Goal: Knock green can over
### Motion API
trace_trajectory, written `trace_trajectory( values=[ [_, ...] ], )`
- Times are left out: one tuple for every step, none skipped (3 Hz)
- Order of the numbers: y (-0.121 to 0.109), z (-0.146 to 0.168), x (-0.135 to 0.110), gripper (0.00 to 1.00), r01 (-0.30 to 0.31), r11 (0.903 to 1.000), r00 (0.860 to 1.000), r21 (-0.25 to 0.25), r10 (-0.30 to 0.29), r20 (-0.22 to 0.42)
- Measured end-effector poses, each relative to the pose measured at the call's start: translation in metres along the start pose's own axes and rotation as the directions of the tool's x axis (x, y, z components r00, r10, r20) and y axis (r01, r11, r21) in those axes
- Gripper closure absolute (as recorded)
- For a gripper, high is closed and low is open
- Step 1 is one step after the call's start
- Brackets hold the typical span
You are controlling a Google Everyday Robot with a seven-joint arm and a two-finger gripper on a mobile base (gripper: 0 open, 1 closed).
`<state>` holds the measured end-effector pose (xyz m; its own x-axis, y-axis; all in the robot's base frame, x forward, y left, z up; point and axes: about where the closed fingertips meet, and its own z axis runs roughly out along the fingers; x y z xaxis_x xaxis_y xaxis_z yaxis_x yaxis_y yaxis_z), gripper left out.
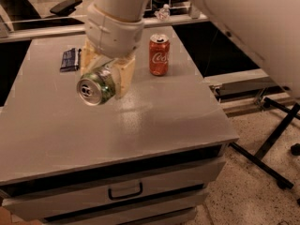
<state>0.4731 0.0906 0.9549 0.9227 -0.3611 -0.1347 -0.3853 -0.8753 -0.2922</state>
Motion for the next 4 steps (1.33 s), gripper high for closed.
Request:
trace_trajectory(
  values=[
    [-0.004,0.008,-0.01,1.0,0.046,0.996,0.999,-0.077,-0.048,-0.019],
    [-0.006,0.019,-0.009,1.0,0.059,0.9918,0.995,-0.113,-0.068,-0.077],
    [-0.004,0.032,0.001,1.0,0.066,0.9864,0.989,-0.15,-0.084,-0.12],
    [0.003,0.047,0.017,1.0,0.058,0.98,0.986,-0.19,-0.086,-0.142]
  ],
)
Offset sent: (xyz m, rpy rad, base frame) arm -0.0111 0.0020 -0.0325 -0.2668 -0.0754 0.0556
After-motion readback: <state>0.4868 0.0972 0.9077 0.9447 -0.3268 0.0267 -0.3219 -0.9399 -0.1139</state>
